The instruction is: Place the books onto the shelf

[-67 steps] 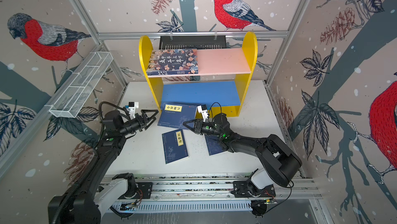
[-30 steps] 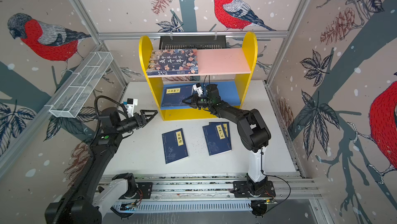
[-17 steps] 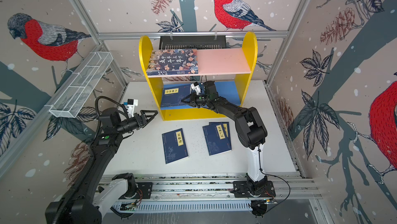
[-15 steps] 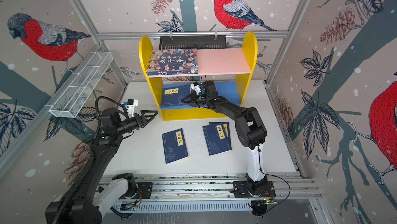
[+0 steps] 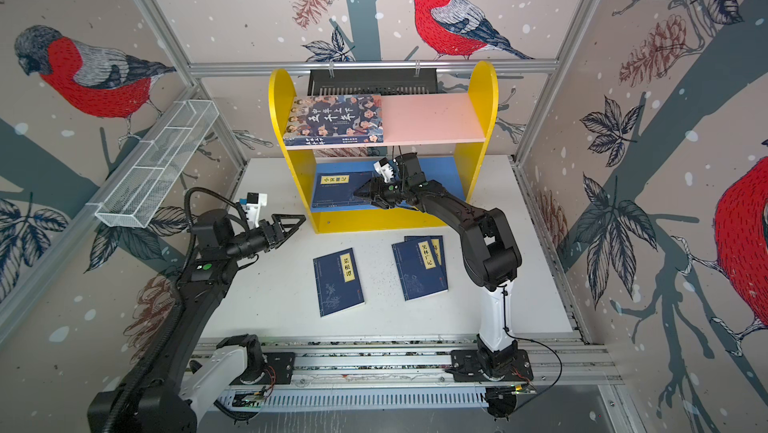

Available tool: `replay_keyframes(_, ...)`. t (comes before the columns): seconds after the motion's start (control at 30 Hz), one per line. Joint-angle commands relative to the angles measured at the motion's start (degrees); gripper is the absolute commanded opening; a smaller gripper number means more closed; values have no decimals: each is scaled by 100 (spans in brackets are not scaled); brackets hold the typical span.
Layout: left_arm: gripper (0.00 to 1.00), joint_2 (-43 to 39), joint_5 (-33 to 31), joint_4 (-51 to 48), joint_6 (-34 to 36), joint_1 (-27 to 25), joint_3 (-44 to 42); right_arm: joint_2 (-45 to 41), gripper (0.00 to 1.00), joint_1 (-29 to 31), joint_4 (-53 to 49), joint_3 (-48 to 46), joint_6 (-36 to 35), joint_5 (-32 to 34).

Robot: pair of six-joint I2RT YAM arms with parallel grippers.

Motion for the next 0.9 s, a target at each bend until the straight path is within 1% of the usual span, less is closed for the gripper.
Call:
replay_keyframes(0.0, 88, -35, 99, 229, 11, 10, -12, -120, 59, -19, -441, 62, -298, 424)
replay_keyframes(0.07, 88, -41, 116, 218, 17, 10, -4, -166, 60, -62, -639, 72, -337, 606)
replay_keyframes(0.2, 88, -45, 136, 206, 16, 17, -10, -269, 60, -129, -1184, 148, -497, 1193)
replay_keyframes(0.27, 88, -45, 138, 209, 13, 10, -20, -342, 61, -146, -1305, 160, -541, 1346)
replay_keyframes(0.4, 89, -51, 140, 221, 7, 10, -42, -424, 61, -203, -1309, 199, -640, 1493)
replay_keyframes(0.5, 88, -63, 138, 242, 1, 12, -39, -307, 61, -221, -1306, 361, -698, 1544)
replay_keyframes(0.87, 88, -124, 96, 165, 71, 10, -26, 149, 57, -116, -1462, 911, -814, 1424)
